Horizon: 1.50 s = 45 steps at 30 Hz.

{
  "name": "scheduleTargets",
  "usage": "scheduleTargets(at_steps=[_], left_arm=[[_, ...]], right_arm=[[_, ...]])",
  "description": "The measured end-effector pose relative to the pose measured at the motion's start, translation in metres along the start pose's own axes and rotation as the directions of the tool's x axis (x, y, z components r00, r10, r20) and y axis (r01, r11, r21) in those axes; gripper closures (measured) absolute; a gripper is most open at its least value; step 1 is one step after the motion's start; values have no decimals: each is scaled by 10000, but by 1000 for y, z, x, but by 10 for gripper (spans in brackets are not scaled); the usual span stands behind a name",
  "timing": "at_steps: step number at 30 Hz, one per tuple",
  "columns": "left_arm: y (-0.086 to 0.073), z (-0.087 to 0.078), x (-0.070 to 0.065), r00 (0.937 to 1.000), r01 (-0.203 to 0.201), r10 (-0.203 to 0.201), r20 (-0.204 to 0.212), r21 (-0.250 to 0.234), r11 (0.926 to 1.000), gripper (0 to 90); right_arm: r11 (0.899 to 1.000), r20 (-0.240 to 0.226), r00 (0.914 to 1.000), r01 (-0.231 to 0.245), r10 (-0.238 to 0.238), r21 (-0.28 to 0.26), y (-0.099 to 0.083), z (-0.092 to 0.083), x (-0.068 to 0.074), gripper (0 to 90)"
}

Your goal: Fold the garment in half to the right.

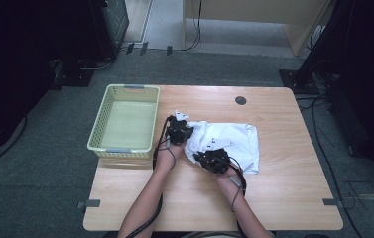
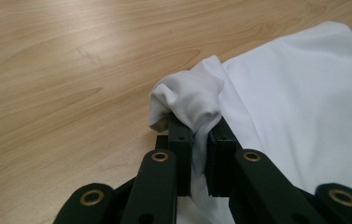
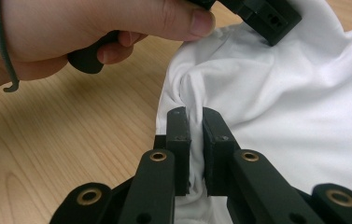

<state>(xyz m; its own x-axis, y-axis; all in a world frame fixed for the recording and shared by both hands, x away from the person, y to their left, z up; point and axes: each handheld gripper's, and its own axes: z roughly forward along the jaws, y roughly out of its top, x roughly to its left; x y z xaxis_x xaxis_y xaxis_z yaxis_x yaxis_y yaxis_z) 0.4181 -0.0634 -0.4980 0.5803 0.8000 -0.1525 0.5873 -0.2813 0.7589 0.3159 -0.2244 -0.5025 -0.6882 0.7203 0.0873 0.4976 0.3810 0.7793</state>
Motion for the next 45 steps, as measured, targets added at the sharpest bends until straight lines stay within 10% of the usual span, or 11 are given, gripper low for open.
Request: scheduleTargets(at_steps=[20,45], left_arm=[[37,-50,-2,9992,-124,107,-373,-458,9989,842],[21,4,-23,9982,-587,575,186,724,9956,838]], right_arm=[[9953,-551,9979,278,-330,-923,46,-30,13,844],[9982,-223,9980,-591,591,-27,-3,-25,-14,837]])
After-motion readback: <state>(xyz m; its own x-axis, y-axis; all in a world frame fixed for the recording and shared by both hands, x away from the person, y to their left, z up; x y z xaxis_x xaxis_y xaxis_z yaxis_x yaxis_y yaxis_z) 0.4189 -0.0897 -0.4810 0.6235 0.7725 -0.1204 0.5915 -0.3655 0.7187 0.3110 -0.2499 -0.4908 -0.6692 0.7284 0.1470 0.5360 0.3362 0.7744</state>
